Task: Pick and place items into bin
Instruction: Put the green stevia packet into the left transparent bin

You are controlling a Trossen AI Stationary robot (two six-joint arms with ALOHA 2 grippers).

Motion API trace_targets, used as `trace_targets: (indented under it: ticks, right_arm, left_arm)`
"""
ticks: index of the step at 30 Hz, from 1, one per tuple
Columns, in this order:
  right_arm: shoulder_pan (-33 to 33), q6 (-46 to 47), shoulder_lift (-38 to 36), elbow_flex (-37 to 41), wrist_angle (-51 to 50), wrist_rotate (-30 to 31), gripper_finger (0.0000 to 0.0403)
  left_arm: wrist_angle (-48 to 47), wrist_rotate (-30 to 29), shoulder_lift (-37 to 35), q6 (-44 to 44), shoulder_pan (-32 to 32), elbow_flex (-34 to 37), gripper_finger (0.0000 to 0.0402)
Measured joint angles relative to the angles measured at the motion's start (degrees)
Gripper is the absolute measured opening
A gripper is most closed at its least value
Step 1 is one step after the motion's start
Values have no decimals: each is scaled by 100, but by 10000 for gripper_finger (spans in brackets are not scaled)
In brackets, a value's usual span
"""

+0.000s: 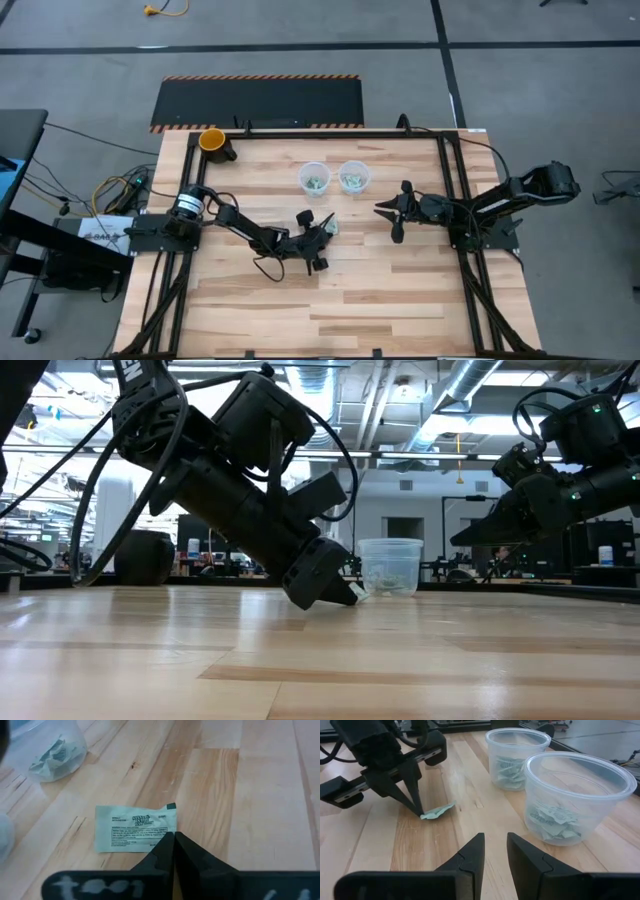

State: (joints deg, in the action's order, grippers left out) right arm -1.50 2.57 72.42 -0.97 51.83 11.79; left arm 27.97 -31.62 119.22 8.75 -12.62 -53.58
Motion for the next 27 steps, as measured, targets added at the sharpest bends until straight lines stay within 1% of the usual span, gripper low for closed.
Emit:
trace_targets:
  ticks: [9,11,15,27]
  right_arm:
    - [-1,0,0,0,-5,2,75]
    - [-2,0,0,0,-11,1,75]
    - [-2,-2,0,0,-17,2,75]
    - [-1,-4,0,0,-17,2,75]
  left_arm:
    - [269,7,7,-440,-35,0,0]
    - [284,5,7,-452,-34,2,6]
    - [297,-18,7,-455,-24,0,31]
    - [391,-124,7,-454,-24,-4,127]
